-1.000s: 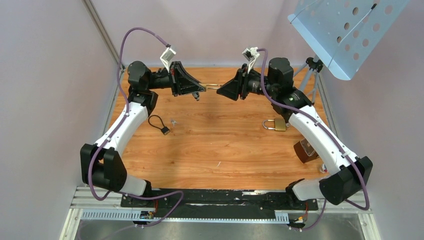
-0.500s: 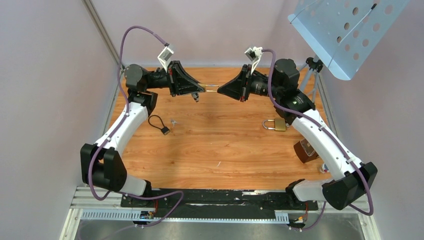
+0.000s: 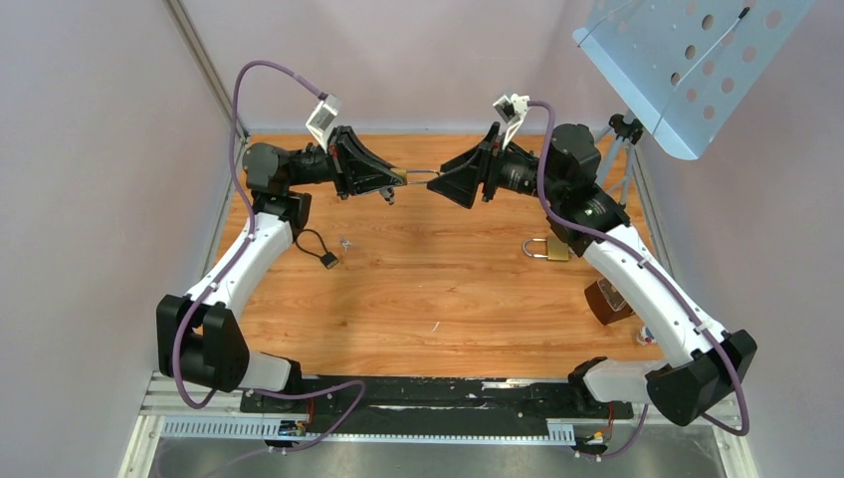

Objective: Lock with the key
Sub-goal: Lock the lock.

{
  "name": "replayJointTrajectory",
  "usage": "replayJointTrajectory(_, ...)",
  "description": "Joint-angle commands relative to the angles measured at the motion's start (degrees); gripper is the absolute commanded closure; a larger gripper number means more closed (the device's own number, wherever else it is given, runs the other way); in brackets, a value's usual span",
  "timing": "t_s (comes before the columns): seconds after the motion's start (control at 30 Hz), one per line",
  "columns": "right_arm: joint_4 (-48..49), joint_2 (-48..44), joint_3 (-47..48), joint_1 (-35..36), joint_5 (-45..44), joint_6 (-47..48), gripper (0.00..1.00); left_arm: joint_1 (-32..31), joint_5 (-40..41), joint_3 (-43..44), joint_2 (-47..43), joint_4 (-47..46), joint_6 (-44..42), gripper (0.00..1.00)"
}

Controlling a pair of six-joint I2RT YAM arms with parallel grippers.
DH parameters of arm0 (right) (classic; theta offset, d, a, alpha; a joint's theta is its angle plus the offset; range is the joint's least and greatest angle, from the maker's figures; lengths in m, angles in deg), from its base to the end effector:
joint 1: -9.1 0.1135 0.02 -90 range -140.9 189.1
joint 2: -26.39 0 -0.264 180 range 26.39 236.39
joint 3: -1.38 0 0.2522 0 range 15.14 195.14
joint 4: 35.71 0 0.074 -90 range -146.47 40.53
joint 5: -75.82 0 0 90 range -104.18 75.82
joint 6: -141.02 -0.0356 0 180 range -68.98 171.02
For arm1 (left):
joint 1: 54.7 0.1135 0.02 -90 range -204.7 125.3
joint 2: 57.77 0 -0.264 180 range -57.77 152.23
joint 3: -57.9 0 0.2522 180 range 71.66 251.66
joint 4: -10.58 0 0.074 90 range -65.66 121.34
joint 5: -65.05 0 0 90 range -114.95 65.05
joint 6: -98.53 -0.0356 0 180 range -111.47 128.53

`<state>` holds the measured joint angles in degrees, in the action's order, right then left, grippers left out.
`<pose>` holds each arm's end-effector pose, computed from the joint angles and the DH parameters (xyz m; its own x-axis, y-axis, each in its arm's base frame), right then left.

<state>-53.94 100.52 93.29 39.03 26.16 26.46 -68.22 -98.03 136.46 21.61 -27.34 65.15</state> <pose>0.2390 0.1642 0.4437 -0.3974 0.1368 -0.9074 -0.8533 0.3087 0.4203 0.2748 -0.1011 0.4203 -0.3537 -0.1649 -0.9207 0.9354 -0.0602 -0.3485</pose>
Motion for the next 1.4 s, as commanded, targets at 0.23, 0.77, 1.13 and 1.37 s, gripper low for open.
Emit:
replayJointTrajectory(0.23, -0.46, -4.90, -0.32, -1.35, 0.34, 5.59, 0.33, 0.16, 0.60, 2.71, -2.99, 1.39, 0.80, 1.00)
replayJointTrajectory(0.77, -3.17, 0.53, 5.09, -0.90, 5.79, 8.16, 0.79, 0.12, -0.91, 2.37, -4.67, 3.04, 1.11, 1.00)
replayJointTrajectory(1.13, -3.55, 0.93, 5.65, -0.23, 7.67, 8.93, 0.92, 0.16, -0.26, 2.83, -4.28, 6.67, -2.05, 1.00)
replayJointTrajectory(1.37, -3.21, 1.21, 5.95, 0.11, 8.13, 8.68, 1.00, 0.18, -0.16, 2.68, -4.05, 6.72, -1.82, 1.00)
